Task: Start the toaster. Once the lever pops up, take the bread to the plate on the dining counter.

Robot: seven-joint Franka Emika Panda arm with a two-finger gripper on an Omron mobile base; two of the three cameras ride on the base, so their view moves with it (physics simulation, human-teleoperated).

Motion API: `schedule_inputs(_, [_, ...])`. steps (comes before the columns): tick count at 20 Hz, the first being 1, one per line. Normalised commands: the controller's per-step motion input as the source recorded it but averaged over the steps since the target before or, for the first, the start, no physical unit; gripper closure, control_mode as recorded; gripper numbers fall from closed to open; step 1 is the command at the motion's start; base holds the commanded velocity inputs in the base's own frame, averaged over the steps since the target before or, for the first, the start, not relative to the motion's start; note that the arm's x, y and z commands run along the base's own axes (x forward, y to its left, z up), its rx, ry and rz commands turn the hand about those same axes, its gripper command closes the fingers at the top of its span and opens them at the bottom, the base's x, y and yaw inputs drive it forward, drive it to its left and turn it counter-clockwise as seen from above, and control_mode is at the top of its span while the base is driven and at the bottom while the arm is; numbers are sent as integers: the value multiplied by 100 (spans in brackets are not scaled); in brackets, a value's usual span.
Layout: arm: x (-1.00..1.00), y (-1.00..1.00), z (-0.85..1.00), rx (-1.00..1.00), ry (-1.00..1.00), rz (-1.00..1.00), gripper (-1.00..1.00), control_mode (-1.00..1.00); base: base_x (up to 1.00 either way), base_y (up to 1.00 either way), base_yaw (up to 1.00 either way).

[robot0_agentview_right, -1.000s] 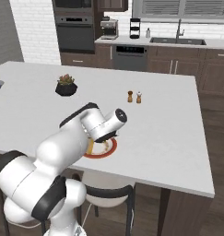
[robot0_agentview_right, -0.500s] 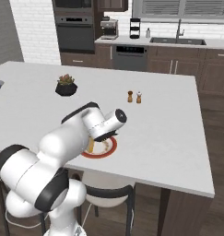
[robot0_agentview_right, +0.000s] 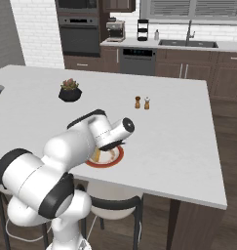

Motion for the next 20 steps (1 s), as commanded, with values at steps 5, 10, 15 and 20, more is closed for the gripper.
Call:
schedule_inputs(5, [5,0,-12,0,0,0,100,-100,0,0,0])
schedule_inputs(10, [6,0,-15,0,0,0,100,-100,0,0,0])
schedule_inputs(15, [15,0,-13,0,0,0,100,-100,0,0,0])
schedule_inputs(20, [6,0,-5,0,-1,0,100,-100,0,0,0])
